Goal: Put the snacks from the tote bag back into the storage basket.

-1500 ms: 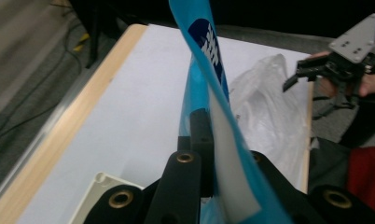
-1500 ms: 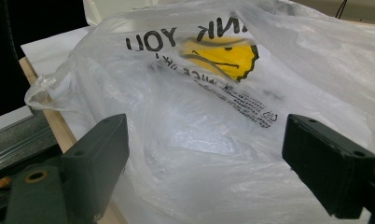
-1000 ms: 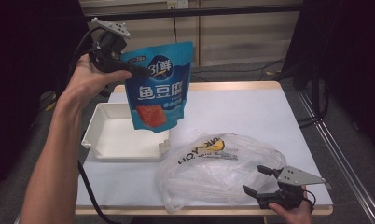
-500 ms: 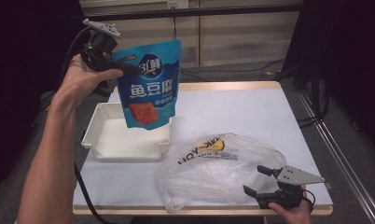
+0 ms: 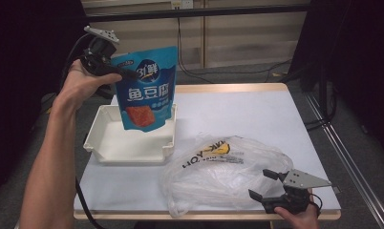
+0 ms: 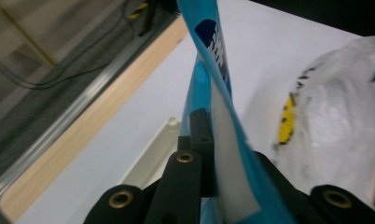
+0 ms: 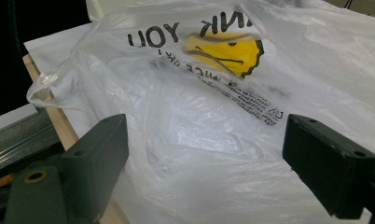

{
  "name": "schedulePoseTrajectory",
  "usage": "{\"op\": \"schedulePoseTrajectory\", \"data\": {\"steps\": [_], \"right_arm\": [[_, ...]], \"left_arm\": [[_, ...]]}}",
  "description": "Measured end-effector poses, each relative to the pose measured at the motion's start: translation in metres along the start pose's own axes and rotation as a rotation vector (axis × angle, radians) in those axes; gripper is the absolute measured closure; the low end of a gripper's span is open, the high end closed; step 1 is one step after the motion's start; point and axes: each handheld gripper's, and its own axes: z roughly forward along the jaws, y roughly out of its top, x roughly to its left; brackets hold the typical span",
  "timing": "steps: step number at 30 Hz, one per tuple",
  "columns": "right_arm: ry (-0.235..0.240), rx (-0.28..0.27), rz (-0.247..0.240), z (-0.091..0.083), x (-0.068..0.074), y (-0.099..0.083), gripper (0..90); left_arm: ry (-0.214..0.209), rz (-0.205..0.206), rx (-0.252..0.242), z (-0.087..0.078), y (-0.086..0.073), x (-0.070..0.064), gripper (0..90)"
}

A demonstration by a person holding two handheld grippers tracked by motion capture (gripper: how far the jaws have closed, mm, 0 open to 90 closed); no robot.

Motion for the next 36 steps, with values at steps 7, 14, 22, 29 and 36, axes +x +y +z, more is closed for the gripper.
{"op": "schedulePoseTrajectory", "data": {"steps": [7, 14, 22, 29, 36], "right_arm": [[-0.002, 0.002, 0.003, -0.001, 0.001, 0.0, 14.6], [0.0, 0.005, 0.001, 0.0, 0.0, 0.0, 14.5], [0.002, 0.006, 0.0, 0.0, 0.001, 0.0, 14.3], [0.005, 0.007, 0.003, -0.001, 0.0, -0.001, 14.3], [0.009, 0.007, 0.001, -0.001, 0.001, -0.001, 14.3]], "left_arm": [[-0.003, -0.015, 0.043, 0.013, -0.016, 0.006, 90.0], [-0.015, -0.05, 0.014, 0.023, -0.033, 0.016, 90.0], [-0.011, -0.052, 0.008, 0.033, -0.035, 0.02, 90.0], [-0.026, -0.042, 0.019, 0.049, -0.036, 0.024, 90.0], [-0.02, -0.044, 0.012, 0.059, -0.037, 0.028, 90.0]]}}
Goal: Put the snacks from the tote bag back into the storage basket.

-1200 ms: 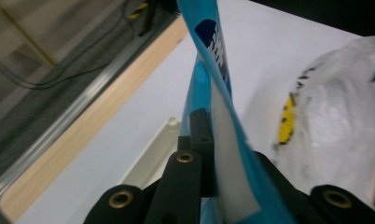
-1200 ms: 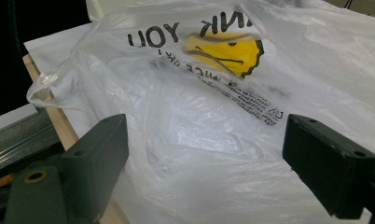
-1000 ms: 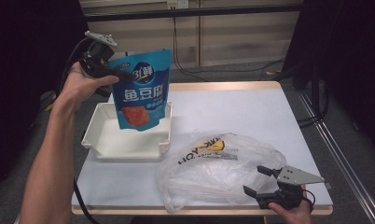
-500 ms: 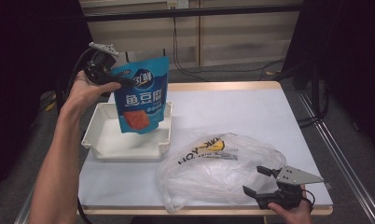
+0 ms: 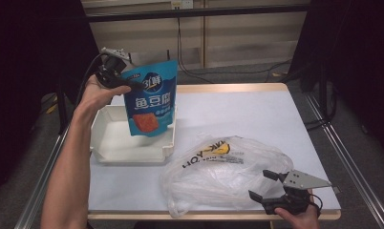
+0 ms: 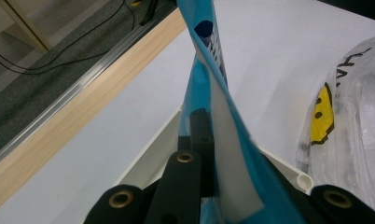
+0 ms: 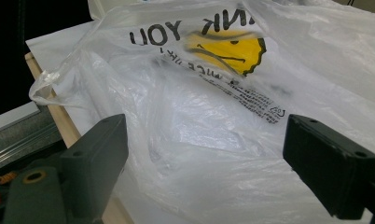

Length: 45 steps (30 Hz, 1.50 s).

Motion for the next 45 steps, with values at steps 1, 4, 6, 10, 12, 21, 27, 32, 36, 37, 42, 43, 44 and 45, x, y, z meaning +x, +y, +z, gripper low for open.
{"op": "schedulePoseTrajectory", "data": {"steps": [1, 4, 6, 10, 12, 21, 27, 32, 36, 37, 42, 43, 44, 45], "right_arm": [[0.0, 0.0, -0.001, 0.0, 0.0, 0.0, 14.3], [-0.003, 0.002, 0.002, 0.0, 0.0, 0.0, 14.3], [-0.001, 0.002, 0.005, 0.0, -0.001, 0.0, 14.2], [-0.002, 0.001, 0.004, 0.0, 0.0, 0.0, 14.3], [0.0, 0.002, 0.005, 0.0, 0.0, 0.0, 14.2], [-0.004, 0.0, 0.009, 0.0, -0.001, 0.0, 14.2], [-0.002, 0.0, 0.006, 0.0, -0.001, 0.0, 14.3], [-0.005, 0.002, 0.007, 0.0, 0.0, 0.0, 14.3], [-0.005, -0.001, 0.003, 0.0, 0.0, 0.0, 14.3], [-0.005, 0.0, 0.005, 0.0, 0.0, 0.0, 14.3], [-0.006, 0.0, 0.005, 0.0, 0.0, -0.001, 14.3], [-0.001, -0.003, 0.001, 0.0, 0.0, -0.001, 14.3], [-0.001, -0.003, 0.001, 0.0, 0.001, -0.001, 14.4], [0.001, -0.002, 0.002, 0.0, 0.001, -0.001, 14.3]], "left_arm": [[0.002, -0.01, -0.018, 0.002, 0.0, 0.0, 90.0], [0.007, 0.001, -0.029, 0.005, 0.002, -0.004, 90.0], [0.014, 0.009, -0.021, 0.008, 0.003, -0.004, 90.0], [0.014, 0.012, -0.014, 0.009, 0.0, -0.001, 90.0], [0.009, 0.009, -0.023, 0.011, -0.002, 0.0, 90.0], [0.027, 0.016, -0.032, 0.024, -0.005, 0.007, 90.0], [0.035, 0.039, -0.02, 0.028, -0.004, 0.008, 90.0], [0.096, 0.046, 0.008, 0.031, -0.002, 0.012, 90.0], [0.15, 0.06, 0.031, 0.033, -0.001, 0.015, 89.5], [0.157, 0.048, 0.018, 0.034, -0.001, 0.015, 89.5], [0.159, 0.031, -0.029, 0.034, -0.008, 0.02, 87.4], [0.158, 0.045, -0.015, 0.033, -0.009, 0.021, 87.1], [0.159, 0.041, -0.013, 0.032, -0.011, 0.022, 87.1], [0.165, 0.027, -0.013, 0.032, -0.013, 0.023, 86.5]]}}
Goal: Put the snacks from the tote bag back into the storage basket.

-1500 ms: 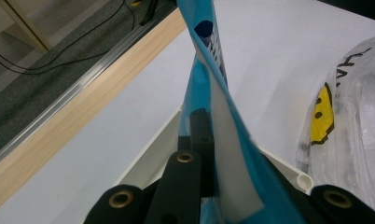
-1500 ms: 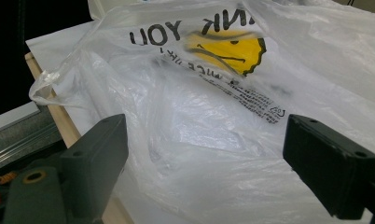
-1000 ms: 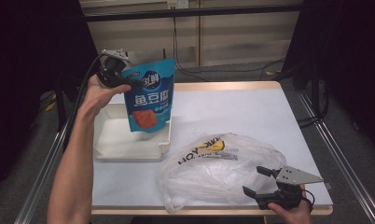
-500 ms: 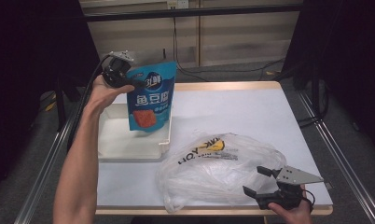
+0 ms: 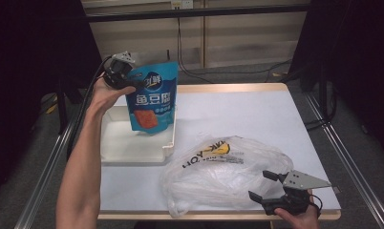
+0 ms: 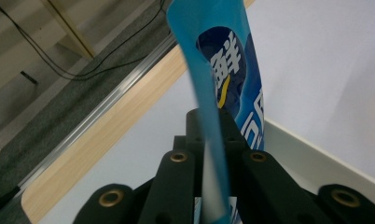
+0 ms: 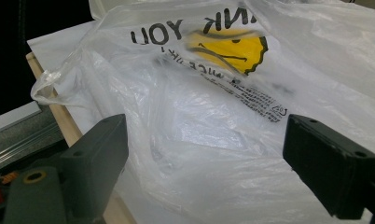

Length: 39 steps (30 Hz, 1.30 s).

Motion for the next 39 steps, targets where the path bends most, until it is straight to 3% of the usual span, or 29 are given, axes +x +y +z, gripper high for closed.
{"op": "schedulePoseTrajectory", "data": {"steps": [2, 8, 18, 19, 20, 22, 28, 32, 34, 35, 39], "right_arm": [[-0.003, 0.006, 0.0, 0.0, 0.0, 0.0, 14.3], [0.0, 0.009, 0.0, 0.001, 0.0, 0.0, 14.4], [0.002, 0.008, -0.005, 0.001, 0.0, 0.0, 14.4], [0.002, 0.009, -0.009, 0.001, -0.001, 0.0, 14.4], [0.001, 0.01, -0.007, 0.001, -0.001, 0.0, 14.3], [0.003, 0.009, -0.003, 0.001, -0.001, 0.0, 14.4], [0.005, 0.01, 0.004, 0.003, -0.004, -0.001, 14.4], [0.004, 0.013, 0.009, 0.004, -0.006, -0.001, 14.3], [0.003, 0.015, 0.014, 0.005, -0.007, -0.001, 14.3], [0.001, 0.014, 0.013, 0.005, -0.007, -0.001, 14.3], [-0.001, 0.015, 0.007, 0.005, -0.006, -0.001, 14.4]], "left_arm": [[-0.004, -0.023, 0.003, -0.001, -0.003, 0.001, 84.1], [0.026, -0.028, -0.006, -0.003, -0.012, 0.003, 78.2], [0.028, -0.159, -0.034, -0.002, -0.026, 0.009, 51.2], [0.048, -0.148, -0.022, -0.003, -0.026, 0.01, 48.8], [0.059, -0.166, -0.028, -0.002, -0.027, 0.01, 45.7], [0.038, -0.193, -0.037, -0.002, -0.028, 0.011, 38.3], [0.042, -0.209, -0.03, -0.002, -0.029, 0.008, 16.4], [0.05, -0.222, -0.046, -0.004, -0.029, 0.009, 7.5], [0.032, -0.25, -0.058, -0.006, -0.031, 0.012, 7.0], [0.017, -0.244, -0.064, -0.008, -0.032, 0.012, 5.3], [0.032, -0.229, -0.09, -0.011, -0.037, 0.01, 4.6]]}}
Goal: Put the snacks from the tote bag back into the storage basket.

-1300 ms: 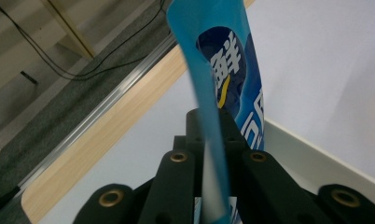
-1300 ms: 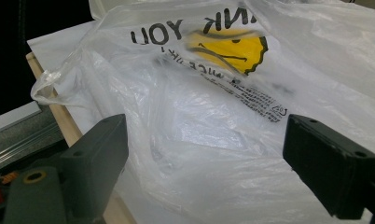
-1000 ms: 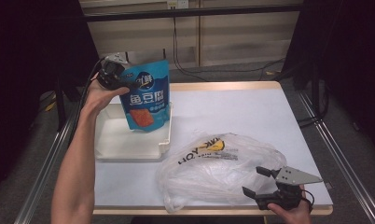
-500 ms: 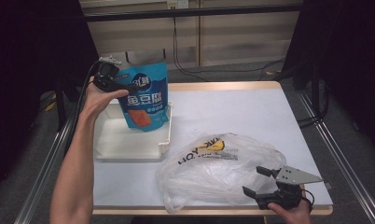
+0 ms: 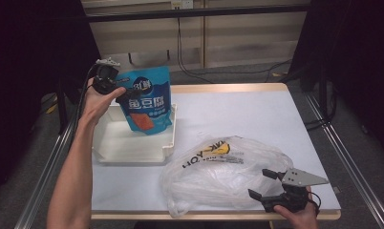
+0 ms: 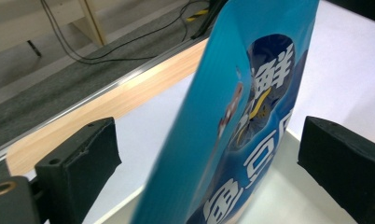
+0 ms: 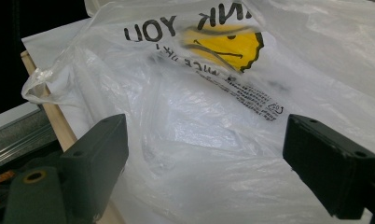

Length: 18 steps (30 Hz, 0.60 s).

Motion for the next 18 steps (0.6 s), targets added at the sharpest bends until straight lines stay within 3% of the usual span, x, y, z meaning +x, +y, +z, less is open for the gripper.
{"op": "schedulePoseTrajectory", "data": {"steps": [2, 8, 10, 15, 18], "right_arm": [[-0.001, -0.003, 0.001, -0.001, 0.001, 0.0, 14.4], [0.0, -0.005, -0.004, -0.002, 0.001, 0.0, 14.4], [-0.002, -0.008, -0.005, -0.002, 0.002, 0.001, 14.4], [0.0, -0.005, -0.007, -0.002, 0.003, 0.001, 14.4], [-0.004, -0.006, -0.01, -0.002, 0.004, 0.001, 14.4]], "left_arm": [[0.005, -0.018, -0.004, -0.002, -0.001, -0.001, 4.1], [0.015, 0.003, -0.013, -0.009, 0.0, -0.003, 3.6], [0.019, -0.014, -0.014, -0.01, -0.001, -0.004, 3.2], [0.046, -0.012, 0.003, -0.014, -0.005, -0.008, 4.0], [0.065, -0.005, -0.042, -0.019, -0.007, -0.014, 4.3]]}}
